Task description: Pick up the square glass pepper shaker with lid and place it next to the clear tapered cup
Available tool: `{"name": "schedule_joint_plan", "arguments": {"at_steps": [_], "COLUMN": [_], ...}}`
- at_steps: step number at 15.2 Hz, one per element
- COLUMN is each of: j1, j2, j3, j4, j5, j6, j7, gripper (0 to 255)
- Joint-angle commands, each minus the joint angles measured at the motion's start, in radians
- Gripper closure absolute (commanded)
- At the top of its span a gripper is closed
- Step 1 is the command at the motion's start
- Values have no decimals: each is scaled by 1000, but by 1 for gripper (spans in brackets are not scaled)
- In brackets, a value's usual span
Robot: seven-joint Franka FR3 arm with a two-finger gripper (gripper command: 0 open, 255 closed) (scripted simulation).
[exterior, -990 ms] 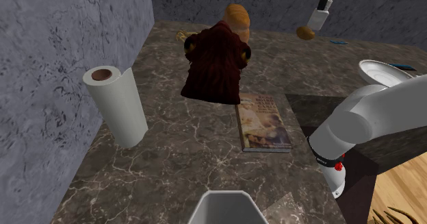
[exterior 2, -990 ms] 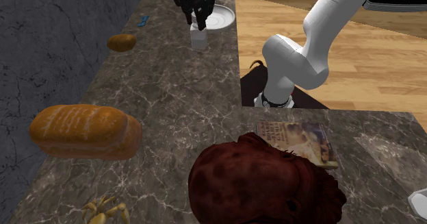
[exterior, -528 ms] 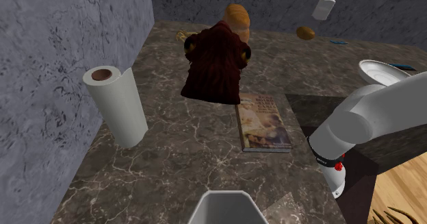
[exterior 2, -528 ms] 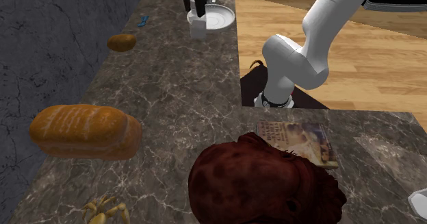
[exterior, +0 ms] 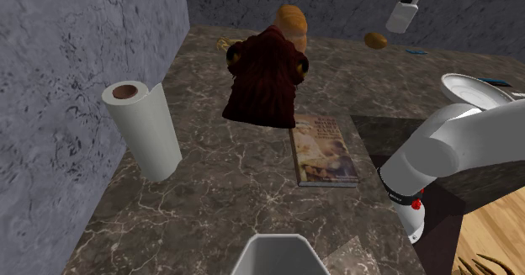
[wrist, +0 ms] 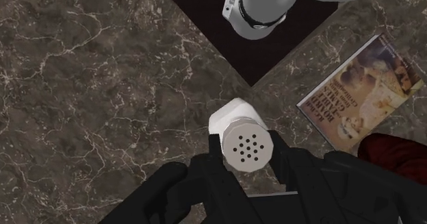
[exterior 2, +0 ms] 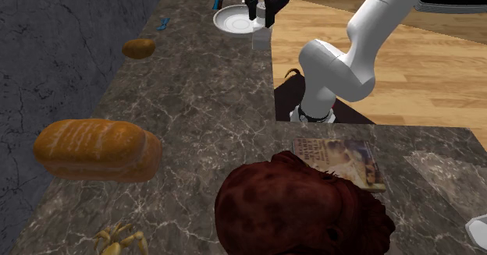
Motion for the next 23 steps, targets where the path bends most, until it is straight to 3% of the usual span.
{"name": "schedule_joint_plan", "arguments": {"at_steps": [1,12,23], "j1": [4,19,8], "j2": [-40,-194,-251], "j3": [39,262,497], "j4": [-28,-89,-27], "j5": [29,241,501], "j6": [-17,-107,-165], "j7": [46,294,560], "gripper": [255,255,255]}}
